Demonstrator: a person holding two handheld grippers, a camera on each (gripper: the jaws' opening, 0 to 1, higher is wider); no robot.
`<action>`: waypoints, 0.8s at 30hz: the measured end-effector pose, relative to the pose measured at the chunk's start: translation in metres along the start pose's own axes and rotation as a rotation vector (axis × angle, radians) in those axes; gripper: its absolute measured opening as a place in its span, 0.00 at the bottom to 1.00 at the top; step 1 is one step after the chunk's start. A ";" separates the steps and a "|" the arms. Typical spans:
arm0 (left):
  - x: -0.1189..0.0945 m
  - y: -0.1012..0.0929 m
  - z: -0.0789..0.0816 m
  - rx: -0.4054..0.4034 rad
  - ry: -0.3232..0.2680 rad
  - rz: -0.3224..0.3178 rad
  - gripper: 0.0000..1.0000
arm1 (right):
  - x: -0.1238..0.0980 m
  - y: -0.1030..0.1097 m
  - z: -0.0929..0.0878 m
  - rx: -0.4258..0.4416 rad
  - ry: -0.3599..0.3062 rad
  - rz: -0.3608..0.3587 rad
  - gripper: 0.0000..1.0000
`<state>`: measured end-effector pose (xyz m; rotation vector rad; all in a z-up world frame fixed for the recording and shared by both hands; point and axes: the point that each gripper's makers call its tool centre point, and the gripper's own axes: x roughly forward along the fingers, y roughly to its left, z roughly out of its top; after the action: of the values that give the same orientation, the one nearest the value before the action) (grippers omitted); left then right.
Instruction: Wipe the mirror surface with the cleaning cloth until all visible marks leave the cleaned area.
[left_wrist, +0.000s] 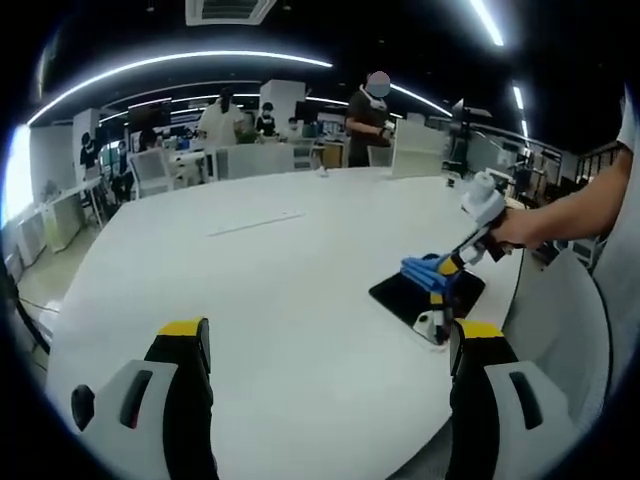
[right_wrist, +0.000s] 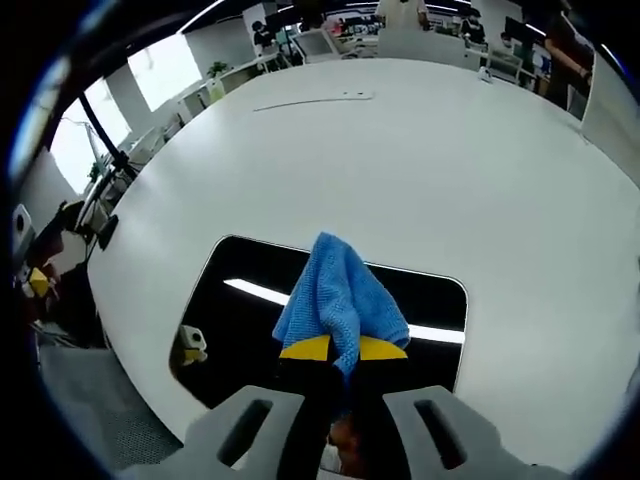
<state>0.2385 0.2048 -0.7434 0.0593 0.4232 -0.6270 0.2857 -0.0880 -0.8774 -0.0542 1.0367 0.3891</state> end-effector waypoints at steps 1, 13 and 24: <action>0.000 -0.001 -0.002 -0.001 0.001 -0.002 0.99 | -0.001 0.001 -0.003 -0.003 0.003 0.002 0.02; -0.001 -0.001 -0.005 -0.007 0.005 0.002 0.99 | -0.008 0.006 -0.016 0.008 0.000 0.009 0.02; 0.002 -0.004 -0.004 -0.012 0.004 0.000 0.99 | -0.014 0.010 -0.027 0.015 -0.006 0.016 0.02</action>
<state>0.2357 0.2012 -0.7478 0.0493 0.4302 -0.6248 0.2537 -0.0887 -0.8780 -0.0311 1.0348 0.3956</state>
